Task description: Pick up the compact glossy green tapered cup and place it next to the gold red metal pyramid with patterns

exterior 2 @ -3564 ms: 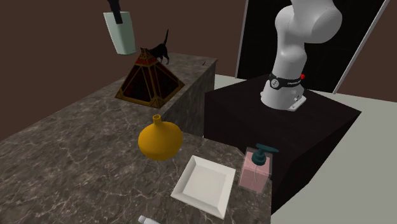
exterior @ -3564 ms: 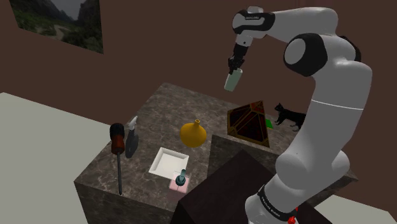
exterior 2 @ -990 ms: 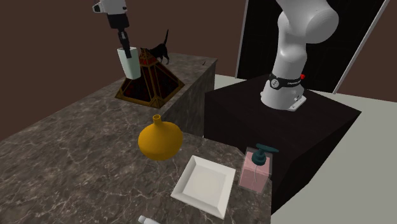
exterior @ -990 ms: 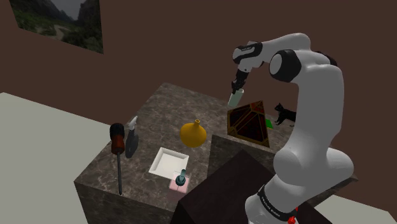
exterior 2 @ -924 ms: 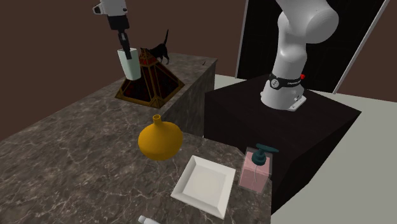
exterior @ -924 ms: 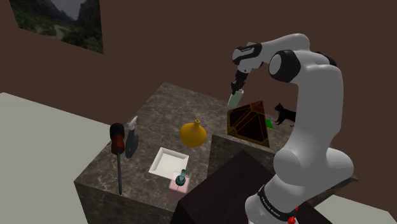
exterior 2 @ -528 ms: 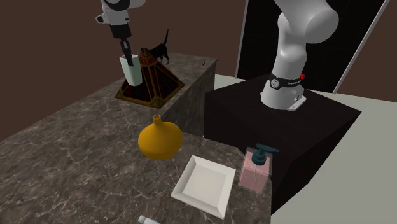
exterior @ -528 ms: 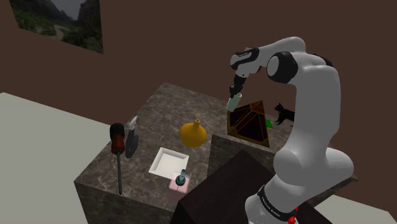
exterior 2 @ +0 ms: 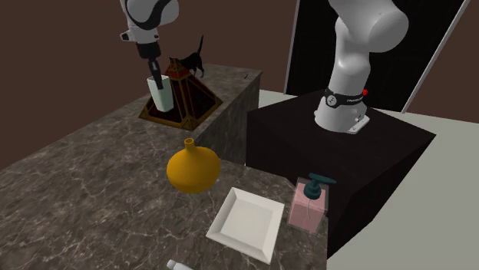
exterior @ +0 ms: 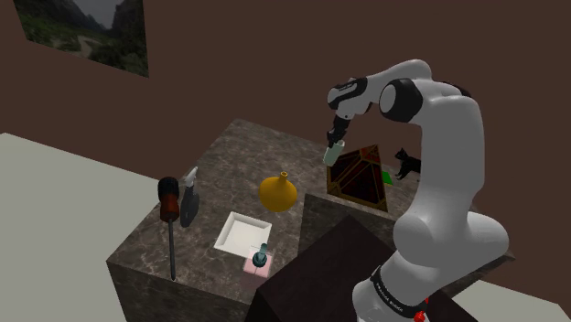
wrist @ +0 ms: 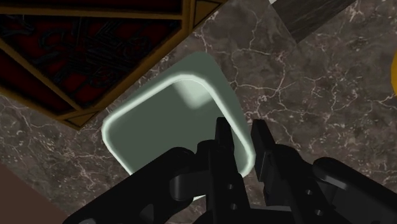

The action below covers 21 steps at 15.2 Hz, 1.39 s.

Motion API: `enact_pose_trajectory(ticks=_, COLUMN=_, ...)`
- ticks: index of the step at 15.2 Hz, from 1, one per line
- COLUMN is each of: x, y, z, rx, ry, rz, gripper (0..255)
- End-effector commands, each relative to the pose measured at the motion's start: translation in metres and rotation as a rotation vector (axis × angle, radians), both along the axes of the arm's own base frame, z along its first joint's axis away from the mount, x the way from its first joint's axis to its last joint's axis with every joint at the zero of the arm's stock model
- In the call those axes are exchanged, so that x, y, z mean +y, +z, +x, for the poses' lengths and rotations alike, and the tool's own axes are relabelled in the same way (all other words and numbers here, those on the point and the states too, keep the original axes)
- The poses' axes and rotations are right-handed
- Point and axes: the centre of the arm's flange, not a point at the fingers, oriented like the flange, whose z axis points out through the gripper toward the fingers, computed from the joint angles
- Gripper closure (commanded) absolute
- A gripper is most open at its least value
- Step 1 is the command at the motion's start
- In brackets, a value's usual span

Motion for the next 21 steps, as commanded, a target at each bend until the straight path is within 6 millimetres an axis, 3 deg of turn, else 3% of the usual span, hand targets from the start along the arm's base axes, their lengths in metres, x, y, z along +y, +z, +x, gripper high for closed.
enact_pose_trajectory(ticks=1, x=0.000, y=-0.011, z=0.000, rx=-0.001, ry=0.000, rz=-0.001, gripper=255)
enact_pose_trajectory(ticks=21, x=0.000, y=-0.117, z=0.000, rx=-0.001, ry=0.000, rz=-0.001, gripper=255)
